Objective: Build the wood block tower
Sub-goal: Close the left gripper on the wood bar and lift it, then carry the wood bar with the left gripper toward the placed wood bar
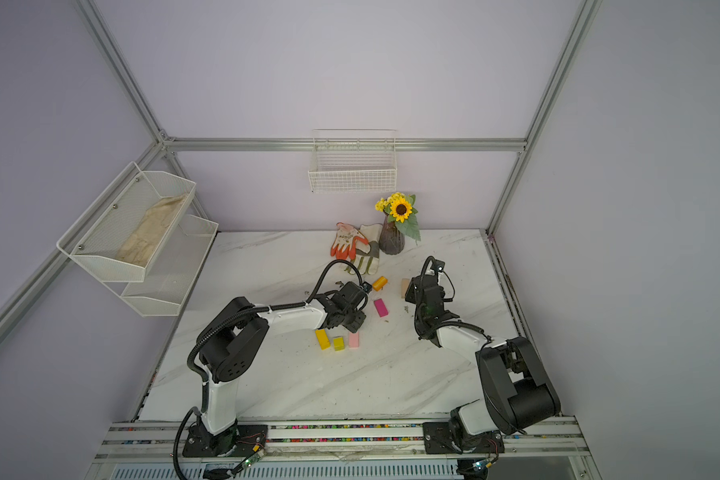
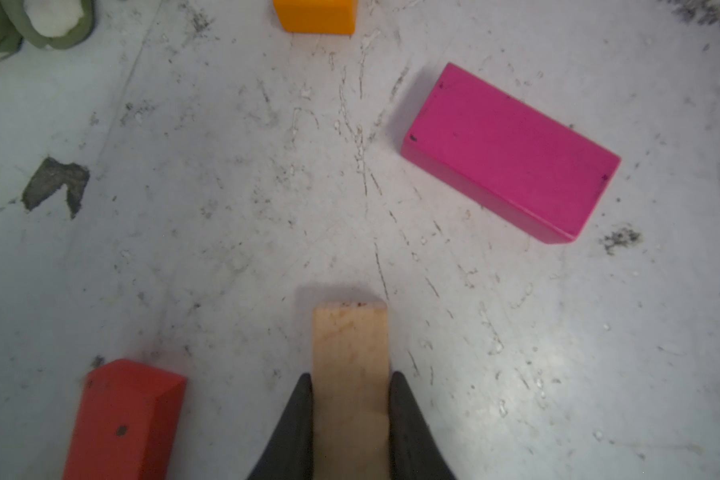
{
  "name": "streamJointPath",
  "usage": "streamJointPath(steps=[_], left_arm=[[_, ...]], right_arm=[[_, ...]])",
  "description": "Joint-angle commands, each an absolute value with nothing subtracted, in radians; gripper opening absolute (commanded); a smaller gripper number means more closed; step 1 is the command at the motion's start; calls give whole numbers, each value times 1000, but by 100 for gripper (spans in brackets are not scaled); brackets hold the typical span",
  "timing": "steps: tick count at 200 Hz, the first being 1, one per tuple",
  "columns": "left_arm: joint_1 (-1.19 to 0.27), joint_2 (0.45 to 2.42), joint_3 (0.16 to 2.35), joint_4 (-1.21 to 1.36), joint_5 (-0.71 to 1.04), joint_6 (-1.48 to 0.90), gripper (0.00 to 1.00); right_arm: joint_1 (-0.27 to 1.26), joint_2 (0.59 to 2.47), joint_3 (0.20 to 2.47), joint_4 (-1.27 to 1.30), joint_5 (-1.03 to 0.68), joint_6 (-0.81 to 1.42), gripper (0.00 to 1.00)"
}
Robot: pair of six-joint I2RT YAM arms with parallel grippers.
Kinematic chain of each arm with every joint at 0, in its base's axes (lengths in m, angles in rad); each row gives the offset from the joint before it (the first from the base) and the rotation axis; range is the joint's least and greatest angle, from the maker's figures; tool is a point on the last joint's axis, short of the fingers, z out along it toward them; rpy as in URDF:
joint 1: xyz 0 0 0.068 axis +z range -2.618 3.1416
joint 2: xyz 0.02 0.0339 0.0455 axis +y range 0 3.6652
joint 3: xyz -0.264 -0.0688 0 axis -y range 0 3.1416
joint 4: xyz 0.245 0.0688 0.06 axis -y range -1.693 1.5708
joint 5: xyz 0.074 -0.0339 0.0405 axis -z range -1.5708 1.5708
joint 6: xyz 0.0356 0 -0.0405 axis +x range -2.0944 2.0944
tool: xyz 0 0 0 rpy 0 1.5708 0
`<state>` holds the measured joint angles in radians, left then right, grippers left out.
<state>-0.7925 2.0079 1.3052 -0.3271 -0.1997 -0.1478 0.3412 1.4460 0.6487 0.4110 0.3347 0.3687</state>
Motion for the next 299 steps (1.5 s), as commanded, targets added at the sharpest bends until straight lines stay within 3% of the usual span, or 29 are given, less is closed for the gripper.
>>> streamJointPath(steps=[1, 31, 98, 147, 299], left_arm=[[-788, 1970, 1347, -346, -261, -176, 12], [-788, 1927, 1345, -322, -323, -208, 0], [-794, 1770, 1354, -304, -578, -383, 0], [-796, 1762, 1447, -284, -521, -454, 0], [-872, 2290, 2168, -511, -396, -494, 0]], right_arm=[[344, 1448, 674, 414, 339, 364, 58], [345, 1448, 672, 414, 340, 366, 57], [345, 1437, 664, 418, 348, 371, 57], [345, 1410, 643, 433, 353, 374, 58], [344, 1378, 603, 453, 385, 402, 60]])
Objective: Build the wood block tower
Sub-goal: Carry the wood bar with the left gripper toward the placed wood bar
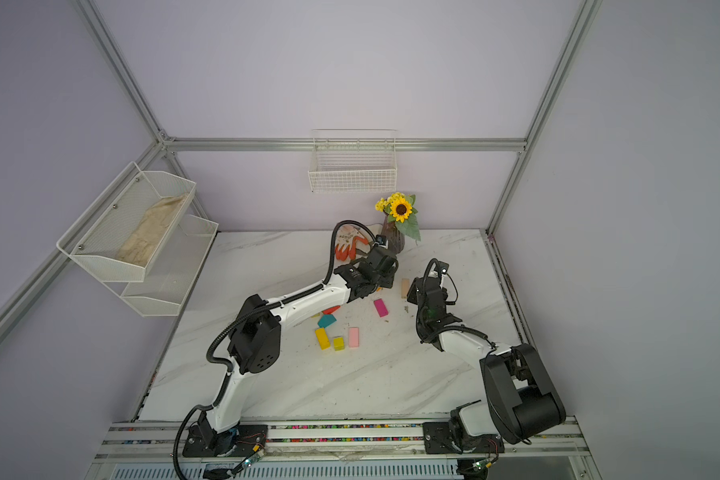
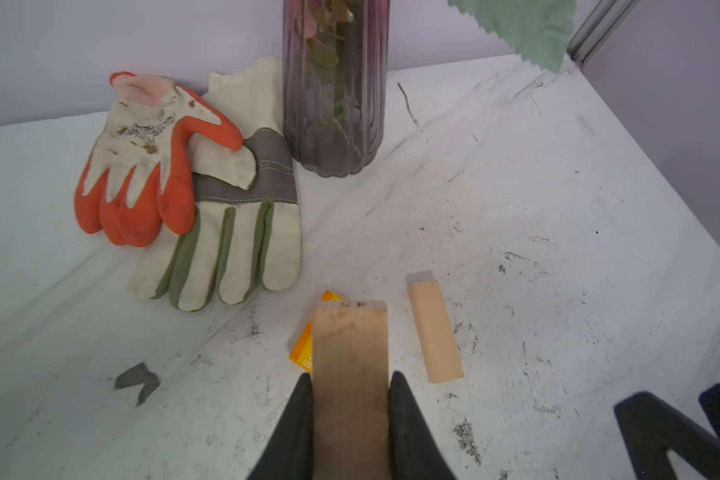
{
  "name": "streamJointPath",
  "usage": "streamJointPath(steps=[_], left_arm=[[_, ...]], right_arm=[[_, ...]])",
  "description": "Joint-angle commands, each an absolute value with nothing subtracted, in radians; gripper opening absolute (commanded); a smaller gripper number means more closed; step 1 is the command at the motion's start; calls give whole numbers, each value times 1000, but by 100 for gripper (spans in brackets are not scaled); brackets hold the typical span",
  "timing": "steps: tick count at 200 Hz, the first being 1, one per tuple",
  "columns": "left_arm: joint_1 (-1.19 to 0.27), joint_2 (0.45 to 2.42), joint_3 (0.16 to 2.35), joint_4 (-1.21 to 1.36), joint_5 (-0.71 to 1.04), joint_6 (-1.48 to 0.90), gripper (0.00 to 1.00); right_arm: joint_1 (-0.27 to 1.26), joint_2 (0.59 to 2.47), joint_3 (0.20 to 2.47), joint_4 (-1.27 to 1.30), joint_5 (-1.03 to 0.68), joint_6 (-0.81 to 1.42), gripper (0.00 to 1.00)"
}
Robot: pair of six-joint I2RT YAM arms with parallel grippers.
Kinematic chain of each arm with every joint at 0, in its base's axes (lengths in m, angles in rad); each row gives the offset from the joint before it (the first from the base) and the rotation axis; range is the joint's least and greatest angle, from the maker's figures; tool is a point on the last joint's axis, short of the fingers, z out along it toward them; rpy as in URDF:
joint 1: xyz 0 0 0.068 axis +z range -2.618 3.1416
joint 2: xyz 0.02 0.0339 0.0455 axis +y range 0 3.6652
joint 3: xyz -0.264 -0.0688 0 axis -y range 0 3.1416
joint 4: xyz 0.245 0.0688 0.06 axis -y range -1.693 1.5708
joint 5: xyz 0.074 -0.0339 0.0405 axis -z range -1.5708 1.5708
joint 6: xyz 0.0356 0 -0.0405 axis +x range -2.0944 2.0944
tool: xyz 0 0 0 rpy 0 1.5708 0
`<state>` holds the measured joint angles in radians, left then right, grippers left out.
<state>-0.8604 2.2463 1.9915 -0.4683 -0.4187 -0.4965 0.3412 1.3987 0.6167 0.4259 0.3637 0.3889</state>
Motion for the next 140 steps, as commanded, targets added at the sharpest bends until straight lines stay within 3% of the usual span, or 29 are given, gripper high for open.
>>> streamJointPath(steps=[1, 140], left_arm=[[-871, 2292, 2171, -512, -395, -494, 0], [-871, 2513, 2324, -428, -393, -523, 0]], right_arm=[[345, 1379, 603, 453, 385, 403, 60], [342, 1329, 582, 463, 413, 428, 64]])
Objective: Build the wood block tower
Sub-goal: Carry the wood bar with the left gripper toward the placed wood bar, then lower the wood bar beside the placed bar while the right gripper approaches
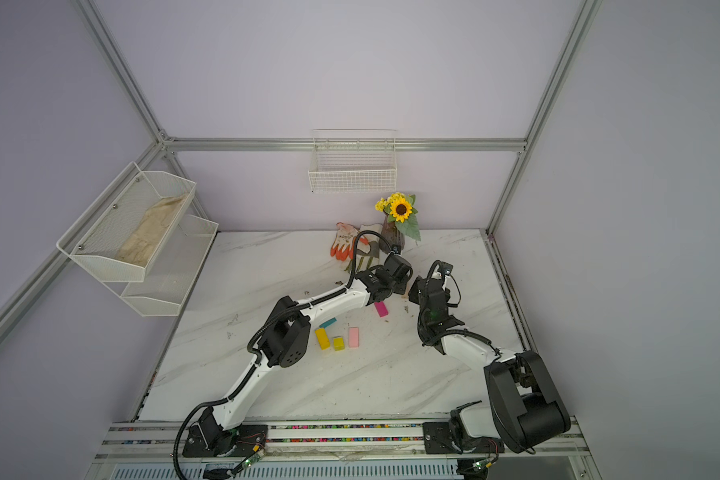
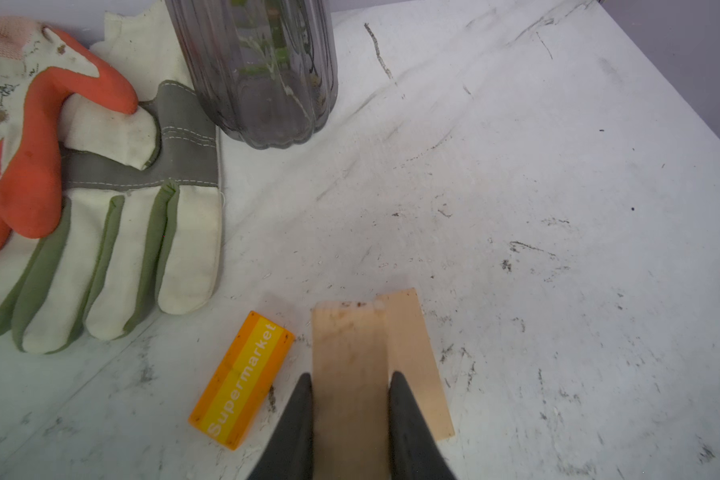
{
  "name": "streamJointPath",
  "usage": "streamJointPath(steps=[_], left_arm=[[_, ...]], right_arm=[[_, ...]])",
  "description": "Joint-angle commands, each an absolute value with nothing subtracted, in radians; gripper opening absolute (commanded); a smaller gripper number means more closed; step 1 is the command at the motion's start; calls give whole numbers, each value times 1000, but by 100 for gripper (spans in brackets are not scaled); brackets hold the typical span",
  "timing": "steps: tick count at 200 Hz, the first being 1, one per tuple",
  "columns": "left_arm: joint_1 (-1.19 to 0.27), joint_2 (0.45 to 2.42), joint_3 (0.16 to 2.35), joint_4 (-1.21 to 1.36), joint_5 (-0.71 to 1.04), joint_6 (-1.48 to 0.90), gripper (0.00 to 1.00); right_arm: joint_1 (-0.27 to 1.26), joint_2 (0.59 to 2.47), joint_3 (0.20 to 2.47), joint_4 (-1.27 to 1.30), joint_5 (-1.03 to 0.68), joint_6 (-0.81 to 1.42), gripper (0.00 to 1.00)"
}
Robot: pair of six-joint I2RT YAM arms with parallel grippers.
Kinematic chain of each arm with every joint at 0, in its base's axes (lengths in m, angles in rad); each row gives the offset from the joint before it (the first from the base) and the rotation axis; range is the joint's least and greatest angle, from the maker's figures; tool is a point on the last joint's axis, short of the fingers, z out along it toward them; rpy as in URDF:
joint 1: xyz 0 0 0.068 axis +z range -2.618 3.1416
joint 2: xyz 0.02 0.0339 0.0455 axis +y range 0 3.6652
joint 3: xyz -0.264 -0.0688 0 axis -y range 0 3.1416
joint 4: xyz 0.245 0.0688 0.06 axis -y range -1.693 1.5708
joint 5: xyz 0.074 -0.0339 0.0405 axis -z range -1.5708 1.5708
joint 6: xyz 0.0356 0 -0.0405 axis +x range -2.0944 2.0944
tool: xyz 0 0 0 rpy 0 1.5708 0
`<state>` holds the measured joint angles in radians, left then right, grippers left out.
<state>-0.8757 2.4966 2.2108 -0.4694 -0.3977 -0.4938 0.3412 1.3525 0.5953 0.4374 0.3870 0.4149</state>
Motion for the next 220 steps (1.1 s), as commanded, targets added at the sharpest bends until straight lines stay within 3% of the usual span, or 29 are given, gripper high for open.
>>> streamJointPath(steps=[1, 173, 220], left_arm=[[-871, 2515, 2324, -428, -393, -524, 0], [-858, 2595, 2339, -410, -332, -635, 0], [-857, 2602, 2339, -403, -315, -647, 11]], right_arm=[[343, 1329, 582, 463, 413, 428, 64], [343, 1288, 558, 469, 423, 436, 67], [342, 1286, 555, 470, 423, 436, 67]])
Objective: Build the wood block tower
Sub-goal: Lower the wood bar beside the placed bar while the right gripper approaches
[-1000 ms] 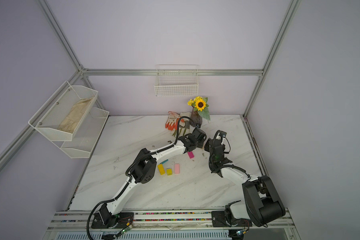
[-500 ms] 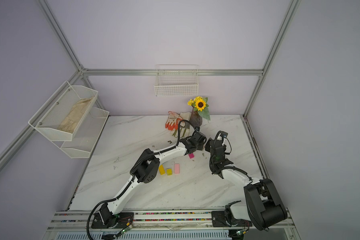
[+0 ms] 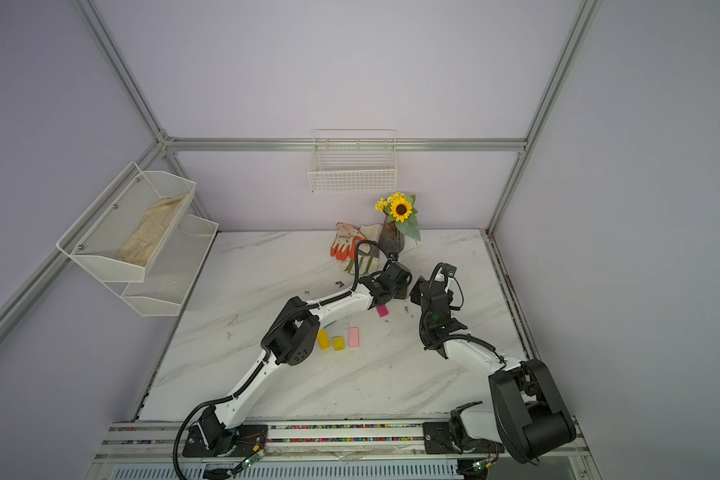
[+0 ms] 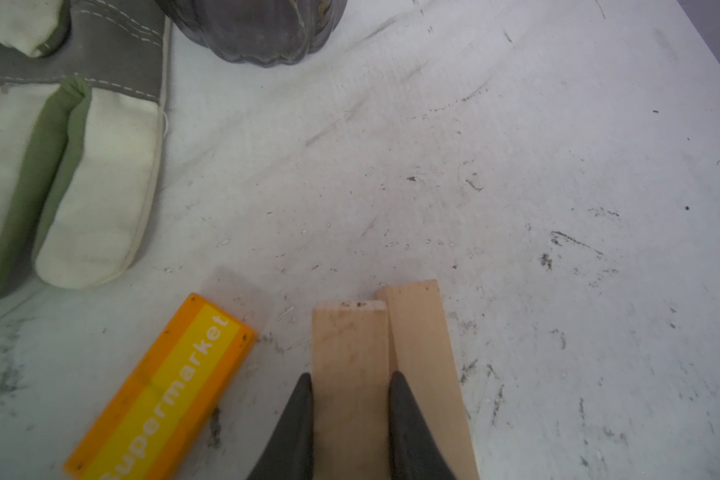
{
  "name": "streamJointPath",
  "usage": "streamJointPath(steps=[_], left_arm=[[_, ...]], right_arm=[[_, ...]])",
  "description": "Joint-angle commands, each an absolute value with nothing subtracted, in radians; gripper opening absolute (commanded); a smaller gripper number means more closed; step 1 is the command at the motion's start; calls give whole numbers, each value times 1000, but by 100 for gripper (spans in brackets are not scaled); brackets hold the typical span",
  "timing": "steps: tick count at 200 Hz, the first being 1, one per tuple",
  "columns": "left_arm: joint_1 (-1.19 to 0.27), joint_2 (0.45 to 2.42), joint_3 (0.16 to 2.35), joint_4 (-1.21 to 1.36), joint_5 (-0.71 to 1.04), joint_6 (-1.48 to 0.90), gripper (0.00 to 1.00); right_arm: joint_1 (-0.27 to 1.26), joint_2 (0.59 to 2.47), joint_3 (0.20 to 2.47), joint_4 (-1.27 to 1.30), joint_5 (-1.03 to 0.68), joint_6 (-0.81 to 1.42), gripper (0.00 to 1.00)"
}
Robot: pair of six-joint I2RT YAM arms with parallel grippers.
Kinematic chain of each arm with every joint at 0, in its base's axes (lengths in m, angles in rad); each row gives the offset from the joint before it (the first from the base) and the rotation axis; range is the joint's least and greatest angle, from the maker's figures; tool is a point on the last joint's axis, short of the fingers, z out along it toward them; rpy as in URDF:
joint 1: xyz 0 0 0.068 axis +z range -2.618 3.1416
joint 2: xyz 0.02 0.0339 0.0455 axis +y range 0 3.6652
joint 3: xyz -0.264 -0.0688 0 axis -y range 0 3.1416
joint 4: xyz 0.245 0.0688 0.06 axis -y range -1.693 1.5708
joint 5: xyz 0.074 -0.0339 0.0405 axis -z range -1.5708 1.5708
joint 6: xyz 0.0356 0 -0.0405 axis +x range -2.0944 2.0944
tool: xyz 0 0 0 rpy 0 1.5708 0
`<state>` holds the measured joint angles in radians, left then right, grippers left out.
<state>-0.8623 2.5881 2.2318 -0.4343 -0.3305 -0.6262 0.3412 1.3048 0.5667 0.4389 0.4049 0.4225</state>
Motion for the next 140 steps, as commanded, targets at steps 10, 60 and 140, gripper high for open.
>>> streamJointPath(steps=[10, 60, 140], left_arm=[[-856, 2602, 2339, -403, -314, -648, 14], [-855, 2590, 2336, -405, -308, -645, 31], [-848, 2552, 2330, -411, -286, -641, 42]], right_arm=[[342, 1286, 554, 470, 423, 436, 67], [343, 1283, 554, 471, 425, 437, 67], [328, 1291, 556, 467, 435, 456, 64]])
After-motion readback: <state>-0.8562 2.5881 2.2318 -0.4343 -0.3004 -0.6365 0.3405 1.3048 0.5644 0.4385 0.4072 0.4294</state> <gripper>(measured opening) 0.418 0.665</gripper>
